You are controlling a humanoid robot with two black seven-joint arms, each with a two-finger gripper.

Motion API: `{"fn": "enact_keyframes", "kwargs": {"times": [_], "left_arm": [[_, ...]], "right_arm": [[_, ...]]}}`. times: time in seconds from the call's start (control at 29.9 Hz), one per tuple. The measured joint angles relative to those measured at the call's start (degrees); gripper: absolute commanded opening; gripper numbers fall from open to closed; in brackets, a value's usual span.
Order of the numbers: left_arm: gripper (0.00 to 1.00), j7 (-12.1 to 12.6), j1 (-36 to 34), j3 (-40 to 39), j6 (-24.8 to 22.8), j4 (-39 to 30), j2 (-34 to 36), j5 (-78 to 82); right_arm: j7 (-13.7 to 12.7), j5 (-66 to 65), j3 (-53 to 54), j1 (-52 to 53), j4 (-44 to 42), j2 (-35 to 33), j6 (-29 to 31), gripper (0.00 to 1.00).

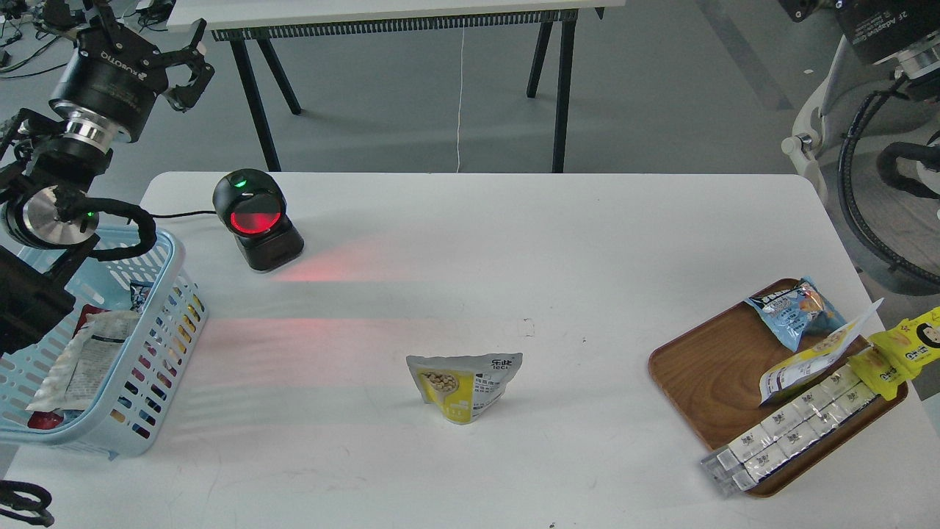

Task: Scan snack and place in basket

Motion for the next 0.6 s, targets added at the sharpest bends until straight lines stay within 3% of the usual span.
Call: {"fn": "enact_keyframes", "kwargs": {"times": [0.1, 0.23, 0.3, 0.4, 0.47, 0.6], "left_arm": [[1.00, 2.7, -0.2, -1.2, 0.0, -3.4, 3.7, 0.2], [1.00, 12.7, -4.7, -3.0, 0.0, -4.6, 8.1, 0.3], [1.00, 15.2, -6.9, -3.6, 0.0, -5.1, 9.9, 0.3], [1.00, 15.6, -10.3, -3.0, 0.0, -6.7, 12.4, 1.1], [1.00, 14.5, -13.3, -0.8, 0.0, -8.7, 13.2, 3.2], [1.00, 8.4, -20.7, 6.5, 0.0, -14.2, 13.9, 12.8]], "right_arm": [[0.0, 0.0, -0.2, -0.2, -0.3, 0.0, 0.0, 0.99], [0.0, 0.0, -0.7, 0.2, -2.1, 0.0, 0.0, 0.99], [0.0, 0.0, -0.8, 0.3, -2.6, 0.0, 0.0, 0.99], [0.0, 0.0, -0.8, 0.3, -2.9, 0.0, 0.0, 0.99], [0.0, 0.0, -0.8, 0.4, -3.3, 0.0, 0.0, 0.99], [0.0, 0.0, -0.8, 0.4, -4.9, 0.0, 0.0, 0.99]]}}
